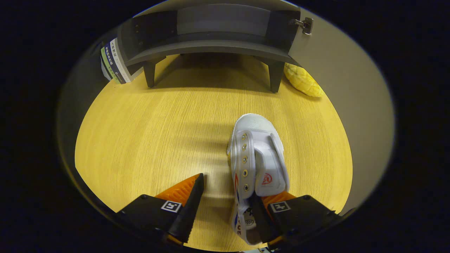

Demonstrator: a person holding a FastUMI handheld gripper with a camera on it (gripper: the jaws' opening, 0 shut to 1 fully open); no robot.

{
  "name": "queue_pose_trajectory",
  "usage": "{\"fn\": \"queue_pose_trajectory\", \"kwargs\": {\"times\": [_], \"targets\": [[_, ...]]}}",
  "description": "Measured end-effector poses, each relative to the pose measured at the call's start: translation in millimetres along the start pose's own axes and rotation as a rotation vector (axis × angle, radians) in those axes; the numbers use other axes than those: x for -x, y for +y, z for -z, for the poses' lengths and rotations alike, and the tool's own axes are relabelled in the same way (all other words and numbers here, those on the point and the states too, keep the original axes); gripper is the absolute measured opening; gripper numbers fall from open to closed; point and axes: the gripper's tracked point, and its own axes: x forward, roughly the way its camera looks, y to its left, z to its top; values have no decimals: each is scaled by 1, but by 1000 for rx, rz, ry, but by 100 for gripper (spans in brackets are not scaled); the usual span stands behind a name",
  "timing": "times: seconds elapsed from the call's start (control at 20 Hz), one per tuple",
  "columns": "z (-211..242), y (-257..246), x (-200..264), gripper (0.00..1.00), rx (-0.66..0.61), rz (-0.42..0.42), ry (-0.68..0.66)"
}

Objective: Open the shoe cabinet door, grab the shoes and put them into the shoe cabinet, then close the shoe cabinet door.

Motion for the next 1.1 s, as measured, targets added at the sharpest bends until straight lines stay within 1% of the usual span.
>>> {"fn": "queue_pose_trajectory", "kwargs": {"times": [0.15, 0.25, 0.5, 0.6, 0.8, 1.1], "targets": [[-6, -14, -10, 56, -7, 49, 4], [-7, -16, -10, 25, -15, 46, -2], [-8, -8, -10, 4, 53, 7, -28], [-9, -5, -4, 4, 51, -39, -44], [-17, 4, 11, 4, 29, -93, -85], [-39, 19, 60, 4, 56, -109, -174]]}}
